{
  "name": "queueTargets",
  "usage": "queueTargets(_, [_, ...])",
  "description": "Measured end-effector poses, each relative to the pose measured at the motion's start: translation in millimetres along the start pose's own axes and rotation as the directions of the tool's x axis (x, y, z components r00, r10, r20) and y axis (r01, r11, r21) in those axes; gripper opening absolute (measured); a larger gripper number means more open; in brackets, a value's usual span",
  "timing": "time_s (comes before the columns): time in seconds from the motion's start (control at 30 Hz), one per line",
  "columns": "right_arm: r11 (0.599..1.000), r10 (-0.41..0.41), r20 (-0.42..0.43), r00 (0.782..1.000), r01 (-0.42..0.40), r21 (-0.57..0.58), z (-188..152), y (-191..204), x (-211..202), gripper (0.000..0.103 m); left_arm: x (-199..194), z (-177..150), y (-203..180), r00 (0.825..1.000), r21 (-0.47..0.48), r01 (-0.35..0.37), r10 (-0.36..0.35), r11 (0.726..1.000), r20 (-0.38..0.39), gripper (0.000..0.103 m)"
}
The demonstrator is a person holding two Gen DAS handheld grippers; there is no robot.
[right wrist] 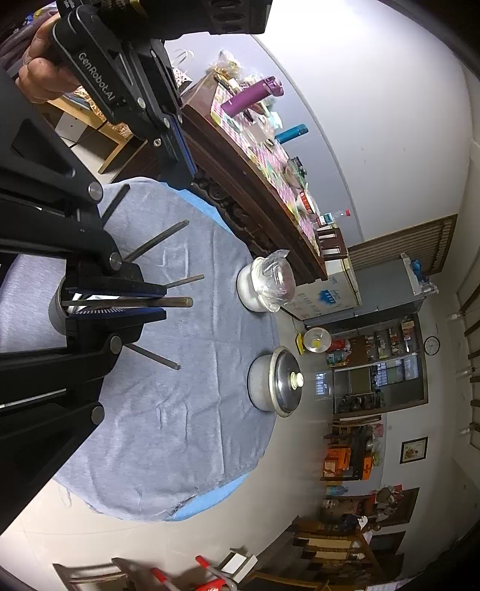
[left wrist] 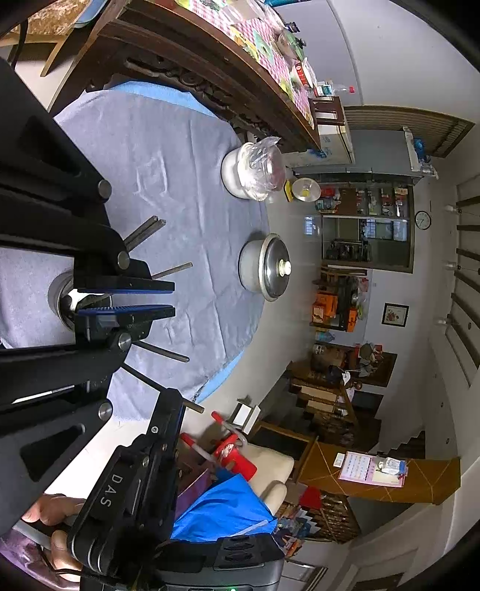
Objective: Organize utensils
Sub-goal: 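Open both tools to release the chopsticks into the cup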
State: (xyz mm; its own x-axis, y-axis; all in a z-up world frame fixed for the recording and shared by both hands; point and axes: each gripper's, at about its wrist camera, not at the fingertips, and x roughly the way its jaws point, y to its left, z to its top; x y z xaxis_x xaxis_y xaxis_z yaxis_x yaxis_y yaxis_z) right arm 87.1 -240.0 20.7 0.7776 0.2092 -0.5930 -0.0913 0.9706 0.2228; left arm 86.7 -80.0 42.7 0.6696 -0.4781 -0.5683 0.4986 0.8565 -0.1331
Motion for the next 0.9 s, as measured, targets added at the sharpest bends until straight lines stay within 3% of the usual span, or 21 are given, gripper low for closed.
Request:
queueTargets(0.47, [1.0,-0.003,-0.058,0.998,0.004,0.014,-9.4,-0.1,22.0,0.006,7.6,-9.3,6.7,0.998,-0.002,-0.053,0.053,0.999,-0.027,0.006])
queueTargets(0.9, [1.0,0.002,-0.108,0.994,-0.001,0.01,-18.9,6.8,44.4,0.007,18.8,-28.7,20.7,0.973,0.026,-0.224,0.225,0.974,-0.051,0.007])
